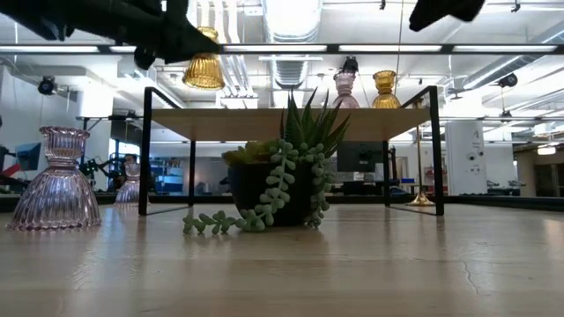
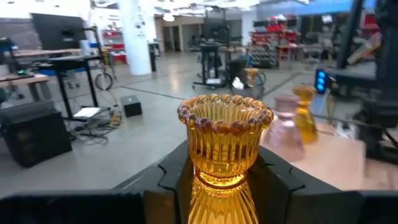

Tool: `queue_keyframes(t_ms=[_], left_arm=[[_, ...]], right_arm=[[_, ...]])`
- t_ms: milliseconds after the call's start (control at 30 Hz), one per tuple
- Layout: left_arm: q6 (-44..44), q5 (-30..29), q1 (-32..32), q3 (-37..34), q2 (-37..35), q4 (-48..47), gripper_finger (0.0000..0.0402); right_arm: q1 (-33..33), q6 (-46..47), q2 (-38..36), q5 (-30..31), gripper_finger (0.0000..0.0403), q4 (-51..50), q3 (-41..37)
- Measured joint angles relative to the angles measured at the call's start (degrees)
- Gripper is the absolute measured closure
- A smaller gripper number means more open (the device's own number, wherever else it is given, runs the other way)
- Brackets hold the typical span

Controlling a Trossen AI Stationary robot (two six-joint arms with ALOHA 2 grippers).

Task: Pick & Place candle stick holders
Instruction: Put the yellow glass candle holder on the shelf

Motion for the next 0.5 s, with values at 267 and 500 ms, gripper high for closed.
queue_keyframes(t_ms=[267, 500], left_arm=[[-2.27, -0.08, 2.87, -3.03, 3.26, 6.13, 0.0278], [-2.81, -1.08, 4.77, -3.26, 6.82, 7.16, 0.0278]], right_arm=[[0.03, 0.26, -8.85, -0.25, 0.0353, 12.00, -12.35], [0.02, 3.44, -11.62, -0.25, 0.0355, 12.71, -16.59]])
